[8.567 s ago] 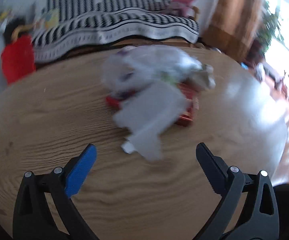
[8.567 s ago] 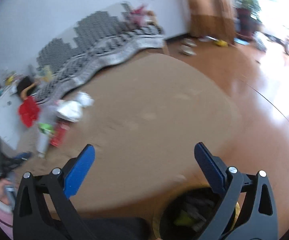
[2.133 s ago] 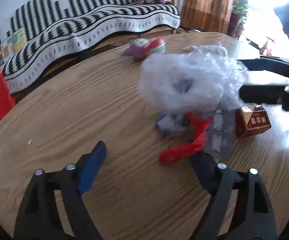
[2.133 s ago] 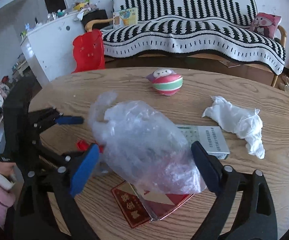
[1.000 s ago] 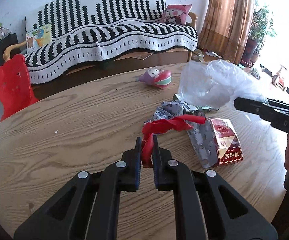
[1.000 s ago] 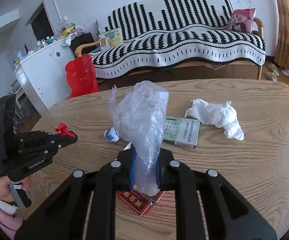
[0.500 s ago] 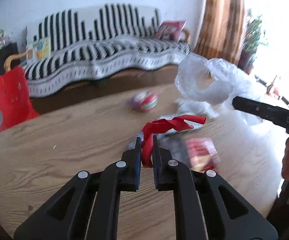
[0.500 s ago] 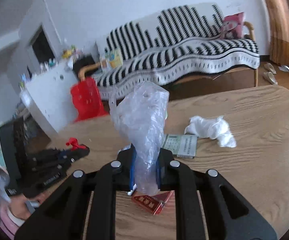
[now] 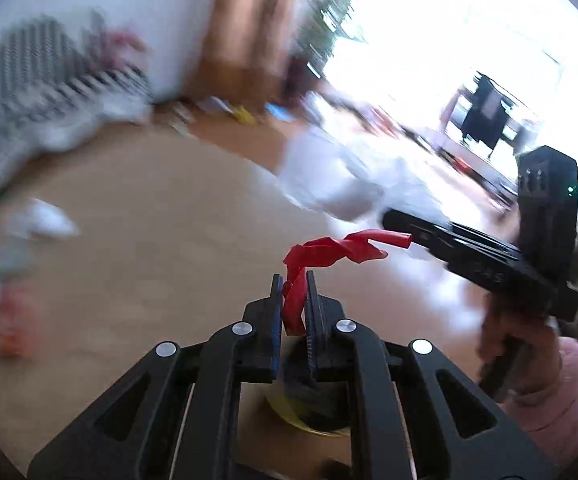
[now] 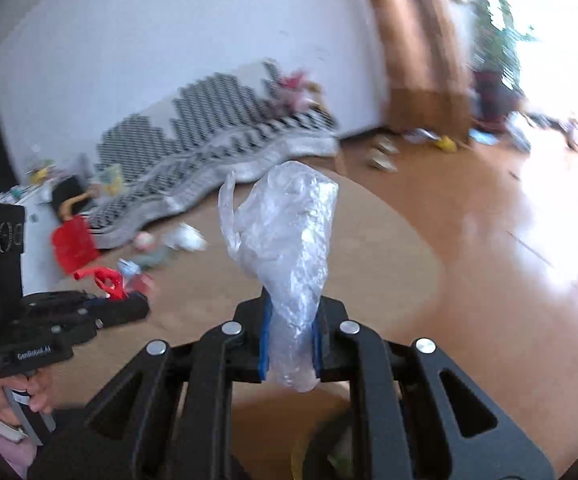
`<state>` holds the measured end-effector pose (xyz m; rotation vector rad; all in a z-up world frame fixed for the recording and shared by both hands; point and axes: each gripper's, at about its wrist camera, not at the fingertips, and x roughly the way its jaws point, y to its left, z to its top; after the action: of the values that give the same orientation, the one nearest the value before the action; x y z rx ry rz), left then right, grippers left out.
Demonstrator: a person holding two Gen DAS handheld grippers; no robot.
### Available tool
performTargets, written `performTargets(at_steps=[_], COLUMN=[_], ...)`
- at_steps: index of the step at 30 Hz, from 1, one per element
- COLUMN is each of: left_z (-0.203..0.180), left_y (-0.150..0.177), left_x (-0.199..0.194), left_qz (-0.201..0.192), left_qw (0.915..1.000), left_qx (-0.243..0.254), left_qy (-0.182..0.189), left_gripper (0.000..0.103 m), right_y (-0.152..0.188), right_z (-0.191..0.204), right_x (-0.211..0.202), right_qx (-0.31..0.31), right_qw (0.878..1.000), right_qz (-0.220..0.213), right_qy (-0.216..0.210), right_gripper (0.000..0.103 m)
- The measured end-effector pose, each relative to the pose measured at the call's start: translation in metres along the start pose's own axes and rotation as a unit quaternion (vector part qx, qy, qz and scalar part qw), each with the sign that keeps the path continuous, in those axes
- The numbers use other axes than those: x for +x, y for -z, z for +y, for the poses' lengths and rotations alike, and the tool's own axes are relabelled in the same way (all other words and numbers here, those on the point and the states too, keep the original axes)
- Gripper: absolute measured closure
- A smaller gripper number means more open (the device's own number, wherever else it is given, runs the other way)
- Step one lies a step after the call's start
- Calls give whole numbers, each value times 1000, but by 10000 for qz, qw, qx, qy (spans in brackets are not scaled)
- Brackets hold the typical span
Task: Collect trash
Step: 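Carry ribbon and plastic bag over the bin and open both tools to drop them, then grasp silver blister pack with left tool while right tool grasps red cigarette box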
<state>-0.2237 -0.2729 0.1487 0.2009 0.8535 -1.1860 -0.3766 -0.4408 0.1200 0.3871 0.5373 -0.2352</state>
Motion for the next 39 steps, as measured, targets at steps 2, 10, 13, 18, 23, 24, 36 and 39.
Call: performTargets(at_steps=[2, 10, 13, 18, 23, 24, 36, 39], left_z=[-27, -37, -39, -34, -46, -46, 22, 81], left_y=[14, 96, 89, 95, 88, 86, 1, 15], left_x=[48, 175, 177, 183, 189, 184, 3, -47], left_qz=[605, 2356, 2232, 2358, 2275, 2097, -215, -412], left_qw=[9980, 9698, 9738, 9702, 9726, 9762, 9908, 9735], left_qx=[27, -556, -418, -557, -488, -541, -240, -388], left_qy=[172, 279, 111, 107, 32, -116, -1313, -2218], left_gripper=[94, 94, 94, 94, 11, 6, 6, 6], right_y=[28, 155, 159, 154, 155, 154, 121, 88], right_z=[-34, -129, -136, -145, -162, -165, -180, -151], right_x=[0, 45, 49, 52, 47, 45, 24, 30], right_qx=[144, 1304, 1344, 1363, 1661, 1748, 2018, 1565], right_qw=[9985, 9692, 9681, 9681, 9635, 9627, 9526, 9652], right_qz=[520, 2087, 2112, 2100, 2097, 2060, 1500, 1231], right_qy=[100, 103, 41, -22, 47, 120, 1711, 1697], right_gripper=[88, 88, 88, 88, 11, 7, 7, 7])
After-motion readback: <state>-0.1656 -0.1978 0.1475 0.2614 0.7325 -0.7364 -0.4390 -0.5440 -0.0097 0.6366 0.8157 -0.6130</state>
